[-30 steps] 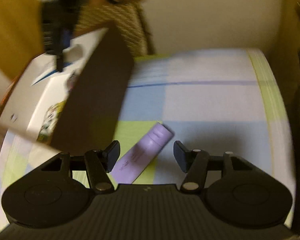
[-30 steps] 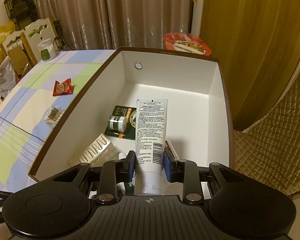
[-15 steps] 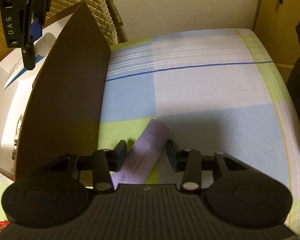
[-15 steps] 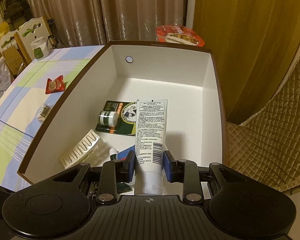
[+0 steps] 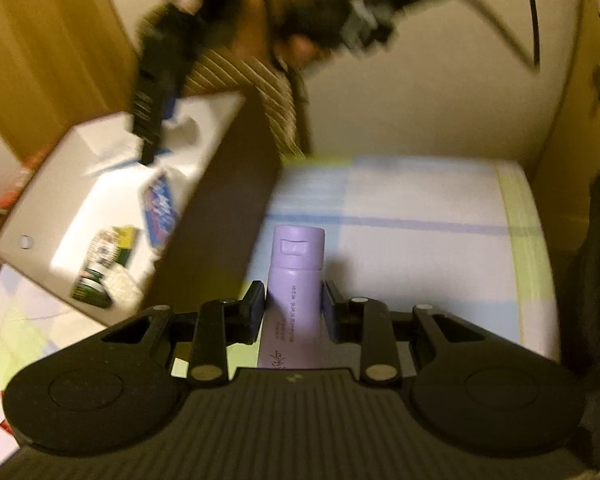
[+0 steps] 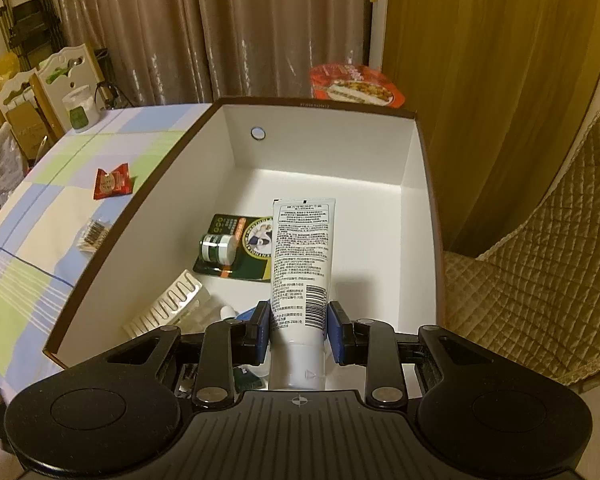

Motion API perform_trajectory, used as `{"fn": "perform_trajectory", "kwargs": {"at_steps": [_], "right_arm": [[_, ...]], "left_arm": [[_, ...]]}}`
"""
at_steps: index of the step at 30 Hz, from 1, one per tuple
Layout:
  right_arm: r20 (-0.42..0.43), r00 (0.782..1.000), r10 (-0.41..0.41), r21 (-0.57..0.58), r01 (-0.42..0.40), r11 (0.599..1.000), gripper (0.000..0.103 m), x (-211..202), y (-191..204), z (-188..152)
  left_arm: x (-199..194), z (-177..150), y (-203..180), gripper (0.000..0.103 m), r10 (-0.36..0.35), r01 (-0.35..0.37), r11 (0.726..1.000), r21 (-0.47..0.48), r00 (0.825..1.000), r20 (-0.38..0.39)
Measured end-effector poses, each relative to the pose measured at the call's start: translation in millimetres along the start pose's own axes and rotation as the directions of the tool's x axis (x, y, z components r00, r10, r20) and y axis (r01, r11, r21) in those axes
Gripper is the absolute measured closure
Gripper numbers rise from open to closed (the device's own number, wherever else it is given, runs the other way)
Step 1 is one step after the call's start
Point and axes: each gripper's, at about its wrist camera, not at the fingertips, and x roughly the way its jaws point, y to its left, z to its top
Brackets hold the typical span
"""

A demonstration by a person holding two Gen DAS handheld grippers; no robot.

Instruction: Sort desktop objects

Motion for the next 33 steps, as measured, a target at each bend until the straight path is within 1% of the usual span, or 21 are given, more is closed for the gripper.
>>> {"fn": "perform_trajectory", "kwargs": {"at_steps": [3,6,8,10,11,12,14,16,19,20,23,29,33], "right_arm": [[0.019,1.0,-0.007,0.004,0.007,1.0,0.074,-9,-1,3],[0.041,0.999,-0.018,0.011,0.017,1.0,0.074,-17,-4,8],[0.054,0.998,-0.025,0.016,0.024,1.0,0.074,-22,-7,11],[0.063,0.998,-0.032,0.021,0.03,0.999,0.074,-24,-9,15],[0.065,0.997,-0.034,0.023,0.033,0.999,0.074,-24,-11,16],[0.066,0.997,-0.036,0.027,0.034,0.999,0.074,-23,-12,17],[0.061,0.997,-0.037,0.037,0.035,0.999,0.074,-19,-15,18],[0.049,0.998,-0.032,0.044,0.029,0.999,0.074,-12,-17,18],[0.027,0.999,-0.021,0.047,0.019,0.999,0.074,-1,-19,16],[0.021,1.0,-0.016,0.05,0.015,0.999,0.074,2,-20,15],[0.0,1.0,-0.007,0.056,0.007,0.998,0.074,10,-22,12],[-0.027,1.0,0.005,0.06,-0.003,0.998,0.074,22,-26,8],[-0.037,0.999,0.01,0.061,-0.008,0.998,0.074,27,-27,5]], "left_arm": [[-25,13,11,0.077,0.034,-0.031,0.997,-0.069,0.998,0.048],[-44,26,25,0.077,0.081,-0.068,0.987,-0.143,0.993,0.087],[-54,35,39,0.077,0.131,-0.108,0.973,-0.203,0.986,0.103],[-56,47,58,0.077,0.182,-0.147,0.951,-0.27,0.978,0.106],[-55,51,67,0.077,0.205,-0.164,0.937,-0.309,0.973,0.104],[-52,56,78,0.077,0.238,-0.191,0.914,-0.359,0.967,0.09],[-40,61,97,0.077,0.279,-0.227,0.866,-0.446,0.959,0.054],[-27,62,117,0.077,0.295,-0.237,0.81,-0.536,0.955,0.024],[-4,63,136,0.077,0.295,-0.23,0.754,-0.616,0.956,0.003],[3,63,140,0.077,0.289,-0.225,0.739,-0.635,0.957,-0.003],[27,65,150,0.077,0.265,-0.217,0.722,-0.657,0.964,-0.027],[63,54,158,0.077,0.235,-0.224,0.709,-0.669,0.969,-0.075],[78,49,162,0.077,0.232,-0.234,0.703,-0.671,0.968,-0.094]]}}
